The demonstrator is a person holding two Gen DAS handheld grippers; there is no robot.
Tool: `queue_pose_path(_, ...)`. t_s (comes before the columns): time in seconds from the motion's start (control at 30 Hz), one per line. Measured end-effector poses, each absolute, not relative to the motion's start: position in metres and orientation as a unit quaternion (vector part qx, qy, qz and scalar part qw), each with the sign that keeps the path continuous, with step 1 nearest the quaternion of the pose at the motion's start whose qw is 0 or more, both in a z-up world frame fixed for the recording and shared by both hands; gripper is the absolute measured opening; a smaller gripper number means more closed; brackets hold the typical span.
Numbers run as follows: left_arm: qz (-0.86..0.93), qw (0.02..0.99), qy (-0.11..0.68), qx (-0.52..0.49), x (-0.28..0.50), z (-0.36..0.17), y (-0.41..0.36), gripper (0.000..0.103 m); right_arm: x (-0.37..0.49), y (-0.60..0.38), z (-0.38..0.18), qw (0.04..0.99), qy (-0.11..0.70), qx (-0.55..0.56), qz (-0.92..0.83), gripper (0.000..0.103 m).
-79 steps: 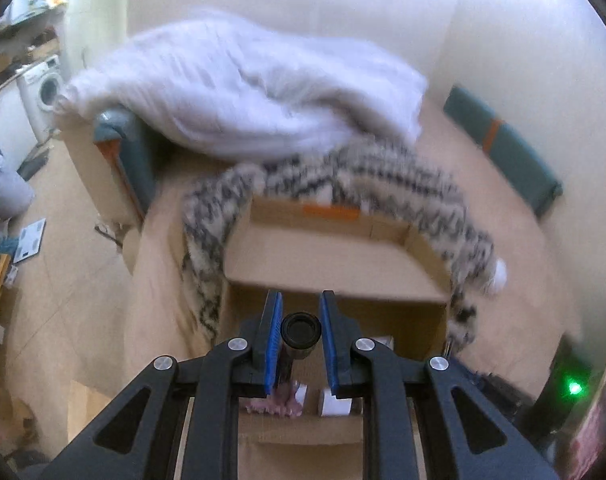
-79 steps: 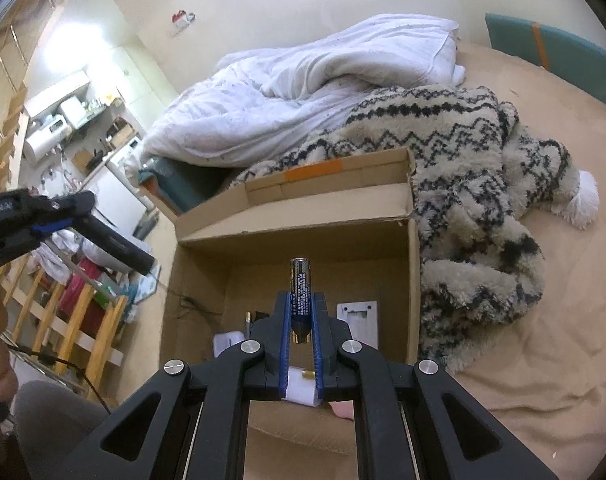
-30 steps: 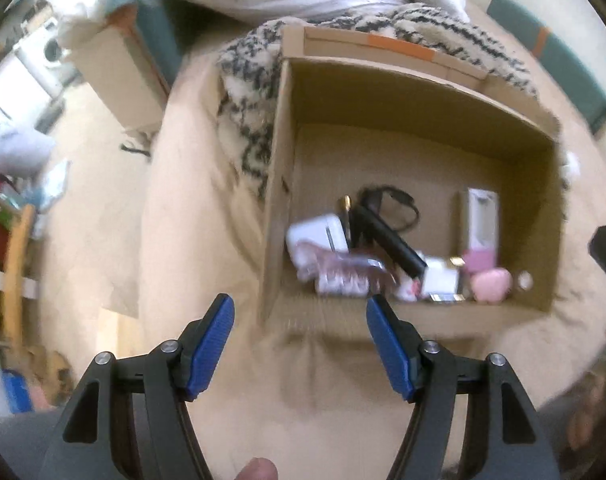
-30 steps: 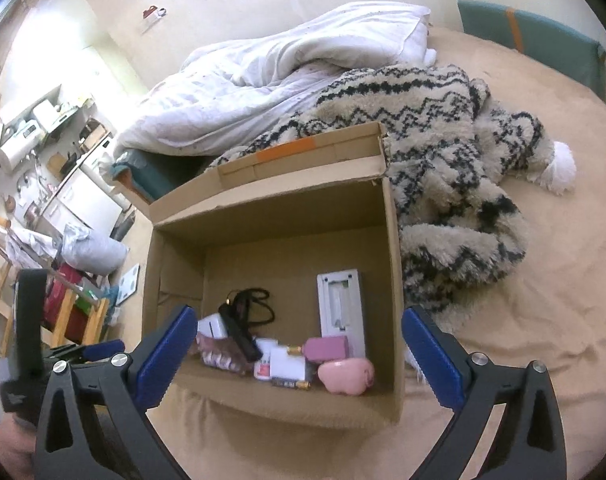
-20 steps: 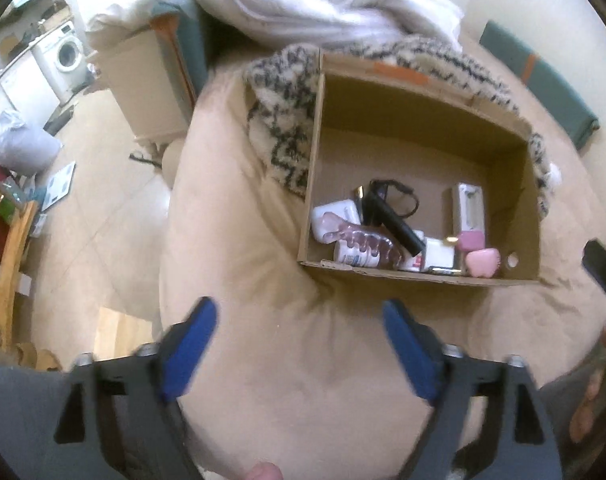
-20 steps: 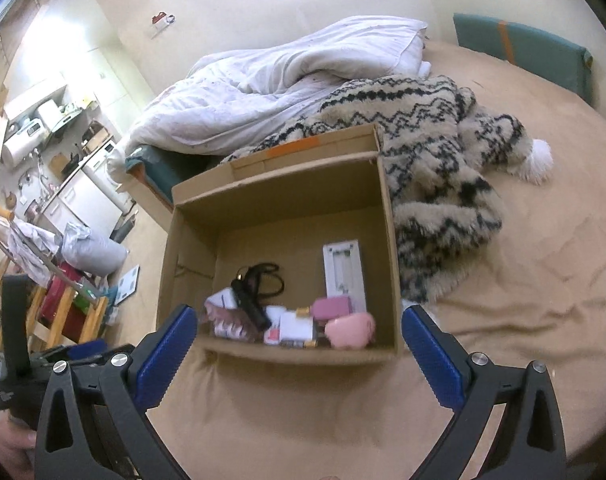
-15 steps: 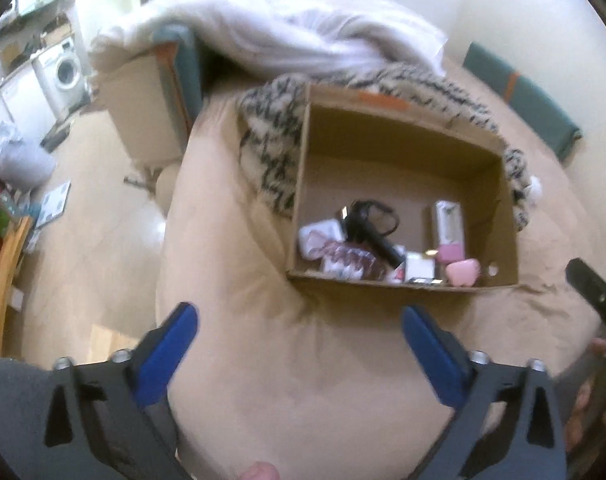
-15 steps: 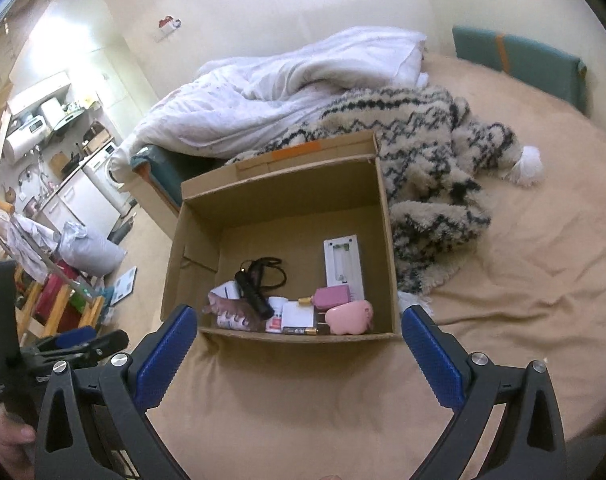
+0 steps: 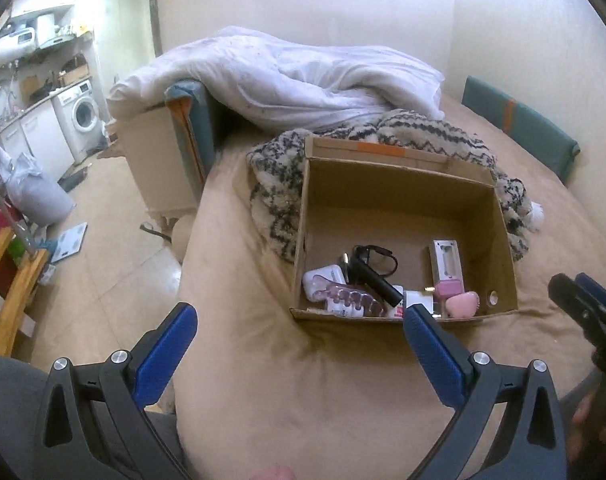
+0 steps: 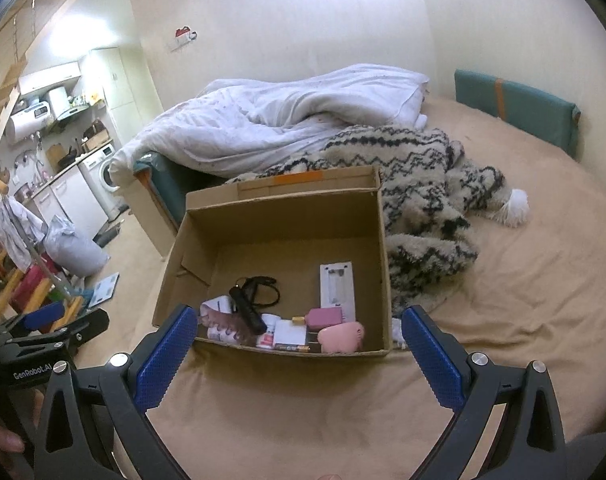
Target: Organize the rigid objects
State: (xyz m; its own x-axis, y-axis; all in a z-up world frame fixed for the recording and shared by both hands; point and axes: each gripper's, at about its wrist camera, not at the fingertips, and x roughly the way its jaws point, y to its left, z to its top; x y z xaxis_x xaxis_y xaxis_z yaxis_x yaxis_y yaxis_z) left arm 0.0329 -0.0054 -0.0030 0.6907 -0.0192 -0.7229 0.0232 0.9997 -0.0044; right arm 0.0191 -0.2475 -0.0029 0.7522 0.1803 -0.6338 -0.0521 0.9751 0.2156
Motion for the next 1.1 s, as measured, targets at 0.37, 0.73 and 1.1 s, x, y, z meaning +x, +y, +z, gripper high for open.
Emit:
queue_pose_path(0.37,-0.010,0.913,0.407,-0.008,0.0369,-0.0101,-0.0037,0.103,0.0220,-0.2461,-0.0068,0.930,0.351,0.091,0.057,0.103)
queue_pose_path(0.73,-0.005,0.916,0.402,0.004,0.0343,-0.0089,-0.0061,0.103,0.0208,-0.2475,-0.0068,0.931,0.348,0.092,0.055,0.103)
queue_pose_path(1.1,-0.001,0.915,0.404,-0.001,0.0351,-0.0099,-0.0020,0.103,0.0202,-0.2479,-0.0068,0.932,0.348,0.089,0.055,0.103)
